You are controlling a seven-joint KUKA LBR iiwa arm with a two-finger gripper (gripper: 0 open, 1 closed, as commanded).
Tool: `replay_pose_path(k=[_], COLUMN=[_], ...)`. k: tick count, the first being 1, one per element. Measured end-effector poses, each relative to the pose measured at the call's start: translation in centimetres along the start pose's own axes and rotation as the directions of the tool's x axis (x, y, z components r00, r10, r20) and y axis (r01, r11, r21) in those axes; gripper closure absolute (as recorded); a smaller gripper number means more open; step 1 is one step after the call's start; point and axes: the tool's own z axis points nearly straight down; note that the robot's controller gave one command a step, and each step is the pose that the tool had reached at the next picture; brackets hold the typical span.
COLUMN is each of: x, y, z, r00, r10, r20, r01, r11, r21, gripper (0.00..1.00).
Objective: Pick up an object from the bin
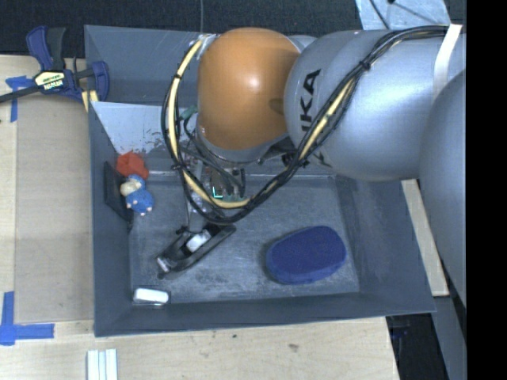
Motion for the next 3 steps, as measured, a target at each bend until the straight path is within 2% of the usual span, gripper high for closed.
replay_pose_path(k=[1,2,3], x=[1.8,1.9,0.9], y=[-4.4,-4.1,-5.1], z=[12.1,11.8,-1.8], r00=[0.995,0.995,0.993], r10=[-0.095,-0.099,-0.12], r20=[-0.007,-0.012,0.01], r01=[0.095,0.099,0.12], r11=[0.995,0.995,0.993], r21=[-0.005,-0.007,0.0], gripper=[0.0,1.0,1.0])
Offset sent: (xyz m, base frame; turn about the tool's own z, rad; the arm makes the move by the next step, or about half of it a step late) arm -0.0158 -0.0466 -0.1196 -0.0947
